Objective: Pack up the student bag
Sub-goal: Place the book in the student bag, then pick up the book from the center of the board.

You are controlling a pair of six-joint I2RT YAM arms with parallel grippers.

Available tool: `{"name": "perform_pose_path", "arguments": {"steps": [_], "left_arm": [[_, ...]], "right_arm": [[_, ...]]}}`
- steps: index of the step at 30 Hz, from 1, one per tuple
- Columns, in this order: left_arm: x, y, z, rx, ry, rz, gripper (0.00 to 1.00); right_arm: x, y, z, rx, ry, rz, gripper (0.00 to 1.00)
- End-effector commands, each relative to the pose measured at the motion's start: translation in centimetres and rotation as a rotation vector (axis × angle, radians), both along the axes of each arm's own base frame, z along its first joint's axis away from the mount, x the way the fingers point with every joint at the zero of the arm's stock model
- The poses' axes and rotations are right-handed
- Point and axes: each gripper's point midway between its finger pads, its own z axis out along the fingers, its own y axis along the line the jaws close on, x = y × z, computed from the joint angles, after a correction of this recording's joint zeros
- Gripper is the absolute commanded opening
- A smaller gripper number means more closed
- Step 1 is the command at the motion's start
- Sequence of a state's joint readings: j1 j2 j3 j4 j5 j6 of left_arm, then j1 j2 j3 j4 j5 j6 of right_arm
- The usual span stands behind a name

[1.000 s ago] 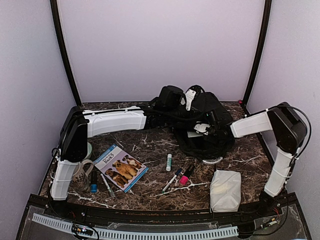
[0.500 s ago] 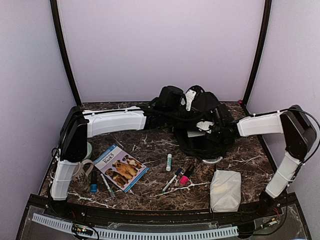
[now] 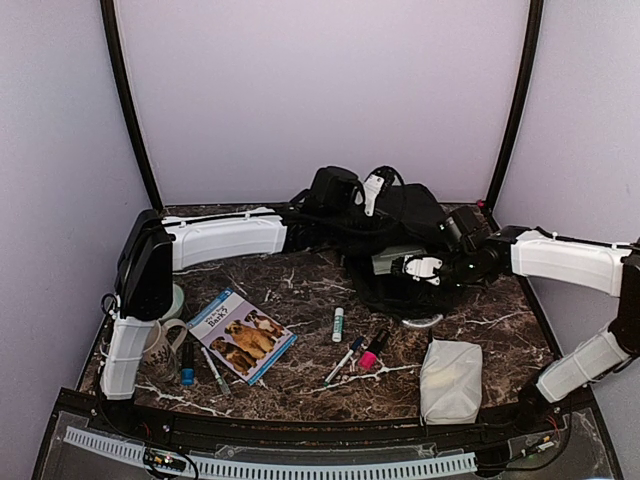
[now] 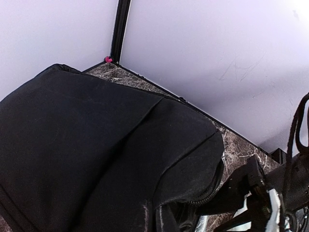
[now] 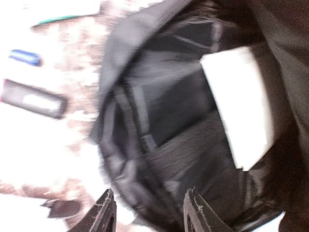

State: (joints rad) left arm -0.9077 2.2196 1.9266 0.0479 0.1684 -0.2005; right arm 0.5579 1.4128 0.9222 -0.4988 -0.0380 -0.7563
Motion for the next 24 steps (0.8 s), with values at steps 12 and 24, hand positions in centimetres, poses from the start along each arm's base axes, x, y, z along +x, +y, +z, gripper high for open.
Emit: {"name": "perform_pose_path", "arguments": {"steps": [12, 24], "left_arm": [[-5.0, 7.0, -0.8, 0.124, 0.086, -0.029, 0.47], [-6.7, 21.1, -3.9, 0.382, 0.239, 0.396, 0.7]], "right_arm": [[-5.4, 3.4, 9.0, 0.319, 0.221, 0.107, 0.46], [2.5, 10.2, 15.4, 0.543, 0.185, 0.036, 0.52]]}}
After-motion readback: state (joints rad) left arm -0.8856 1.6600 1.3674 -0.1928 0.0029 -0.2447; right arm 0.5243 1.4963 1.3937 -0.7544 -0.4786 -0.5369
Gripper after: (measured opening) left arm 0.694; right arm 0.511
